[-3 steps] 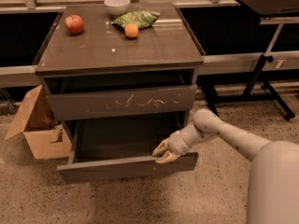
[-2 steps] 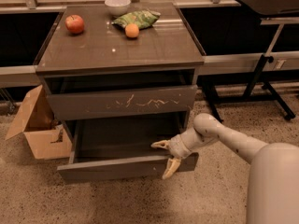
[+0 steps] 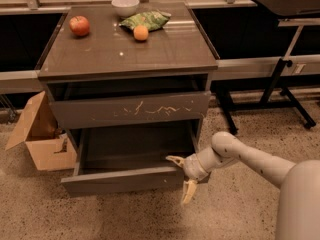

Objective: Open middle drawer

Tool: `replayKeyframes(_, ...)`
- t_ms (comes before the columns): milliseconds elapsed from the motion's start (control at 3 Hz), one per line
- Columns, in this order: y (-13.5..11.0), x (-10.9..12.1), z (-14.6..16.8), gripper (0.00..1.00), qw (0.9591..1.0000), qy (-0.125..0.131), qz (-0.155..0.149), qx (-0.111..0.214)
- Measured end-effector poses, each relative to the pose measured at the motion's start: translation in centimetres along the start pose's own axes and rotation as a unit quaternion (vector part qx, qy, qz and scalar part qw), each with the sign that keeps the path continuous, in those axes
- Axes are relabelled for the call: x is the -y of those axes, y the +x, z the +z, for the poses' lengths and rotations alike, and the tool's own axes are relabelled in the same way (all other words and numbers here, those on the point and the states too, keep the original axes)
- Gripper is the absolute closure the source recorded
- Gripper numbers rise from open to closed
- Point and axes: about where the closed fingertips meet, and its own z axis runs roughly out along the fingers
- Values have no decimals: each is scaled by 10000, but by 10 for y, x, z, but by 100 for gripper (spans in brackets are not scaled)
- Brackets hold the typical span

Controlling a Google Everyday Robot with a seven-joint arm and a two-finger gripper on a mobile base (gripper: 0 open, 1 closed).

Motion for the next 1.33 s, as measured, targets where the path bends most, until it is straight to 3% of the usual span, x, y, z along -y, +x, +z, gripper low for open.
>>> replayKeyframes(333, -3, -14, 0, 17, 9999, -28, 151, -38)
replayKeyframes(667, -6, -22, -2, 13, 9997, -32, 217, -71)
replayKeyframes(1000, -15, -22, -21, 0, 9996, 234, 85, -109)
replayKeyframes(1333, -24, -21, -40, 0, 9988, 469, -38, -167)
